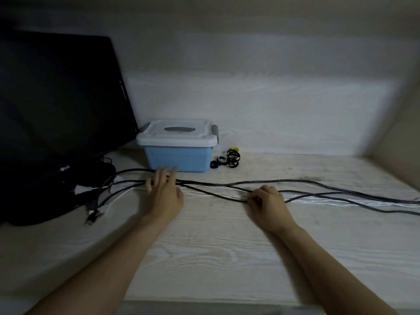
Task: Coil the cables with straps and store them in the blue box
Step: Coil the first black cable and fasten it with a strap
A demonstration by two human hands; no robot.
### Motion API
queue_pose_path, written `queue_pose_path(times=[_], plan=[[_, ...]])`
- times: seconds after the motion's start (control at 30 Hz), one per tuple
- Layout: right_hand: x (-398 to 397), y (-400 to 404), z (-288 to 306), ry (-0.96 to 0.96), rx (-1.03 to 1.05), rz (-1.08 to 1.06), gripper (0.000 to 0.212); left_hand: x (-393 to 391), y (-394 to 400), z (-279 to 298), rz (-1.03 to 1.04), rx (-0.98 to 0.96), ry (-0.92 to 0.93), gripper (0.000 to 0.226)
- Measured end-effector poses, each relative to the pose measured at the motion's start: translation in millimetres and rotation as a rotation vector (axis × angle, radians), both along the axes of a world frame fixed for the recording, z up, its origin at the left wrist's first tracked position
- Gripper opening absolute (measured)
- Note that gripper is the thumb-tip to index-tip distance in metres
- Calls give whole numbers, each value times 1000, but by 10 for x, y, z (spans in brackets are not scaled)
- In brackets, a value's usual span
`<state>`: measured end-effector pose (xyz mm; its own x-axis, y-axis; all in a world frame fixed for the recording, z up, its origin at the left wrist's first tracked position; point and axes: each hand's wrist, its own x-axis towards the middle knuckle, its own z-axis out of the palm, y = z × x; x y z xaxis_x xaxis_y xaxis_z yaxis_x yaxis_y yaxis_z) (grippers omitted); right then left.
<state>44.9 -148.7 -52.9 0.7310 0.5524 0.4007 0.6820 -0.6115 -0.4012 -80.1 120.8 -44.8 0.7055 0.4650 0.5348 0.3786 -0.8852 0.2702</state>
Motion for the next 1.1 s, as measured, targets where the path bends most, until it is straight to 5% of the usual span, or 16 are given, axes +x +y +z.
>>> queue_pose_path(times=[0.17, 0.47, 0.53, 0.67, 0.73, 0.93, 1.0, 1.1], plan=[[42, 26, 1, -4, 66, -11, 4, 22, 425, 98, 115, -14, 96, 19], [37, 39, -14, -12, 76, -29, 3, 54, 175, 781, -153, 47, -380, 17], [15, 45, -20, -48, 108, -48, 18, 48, 53, 917, -199, 72, -461, 15], [-60, -2, 146, -80, 382, -180, 89, 28, -217, 1116, -360, 154, -544, 17], [-61, -25, 262, -150, 378, -196, 96, 6, -362, 1167, -457, 221, -556, 18], [-48, 12, 573, -73, 199, 28, 65, -70, -680, 1244, -621, 353, -609, 16], [55, -23, 647, -48, 60, -30, 37, -102, -740, 1299, -596, 367, -644, 17], [291, -248, 778, -83, -62, -271, 31, -151, -761, 1407, -555, 268, -721, 18]])
